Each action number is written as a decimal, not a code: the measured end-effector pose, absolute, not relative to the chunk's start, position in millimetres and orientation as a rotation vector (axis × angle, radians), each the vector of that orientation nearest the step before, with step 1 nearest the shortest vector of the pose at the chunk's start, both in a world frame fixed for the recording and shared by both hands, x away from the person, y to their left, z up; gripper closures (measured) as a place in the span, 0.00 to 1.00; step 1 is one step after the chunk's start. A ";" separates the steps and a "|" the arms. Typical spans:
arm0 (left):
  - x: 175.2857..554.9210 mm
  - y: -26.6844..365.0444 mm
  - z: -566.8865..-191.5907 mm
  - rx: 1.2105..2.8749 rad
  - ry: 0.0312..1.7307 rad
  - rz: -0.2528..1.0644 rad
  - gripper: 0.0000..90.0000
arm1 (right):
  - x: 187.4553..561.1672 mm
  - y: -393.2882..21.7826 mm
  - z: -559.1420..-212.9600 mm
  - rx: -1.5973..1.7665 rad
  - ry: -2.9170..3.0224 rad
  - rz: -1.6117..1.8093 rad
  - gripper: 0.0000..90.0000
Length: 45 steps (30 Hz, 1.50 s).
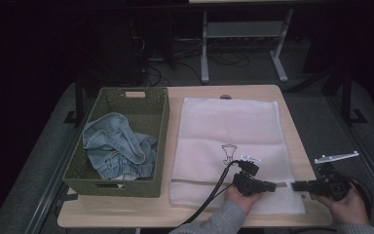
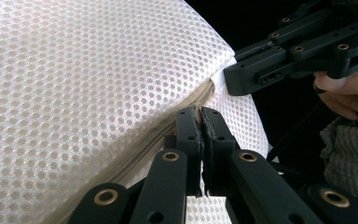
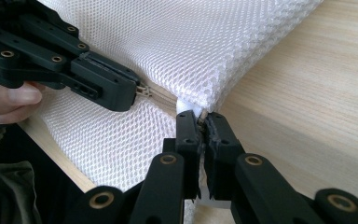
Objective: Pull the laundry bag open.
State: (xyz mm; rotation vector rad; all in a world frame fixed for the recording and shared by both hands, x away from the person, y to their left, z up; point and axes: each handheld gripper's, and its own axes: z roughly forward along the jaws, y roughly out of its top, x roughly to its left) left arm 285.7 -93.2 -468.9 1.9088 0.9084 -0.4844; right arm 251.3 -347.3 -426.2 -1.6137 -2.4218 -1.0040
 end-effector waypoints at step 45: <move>272.9 -12.0 -463.5 1.907 0.977 -0.409 0.97 | 245.2 -374.0 -430.6 -1.818 -2.443 -0.916 0.94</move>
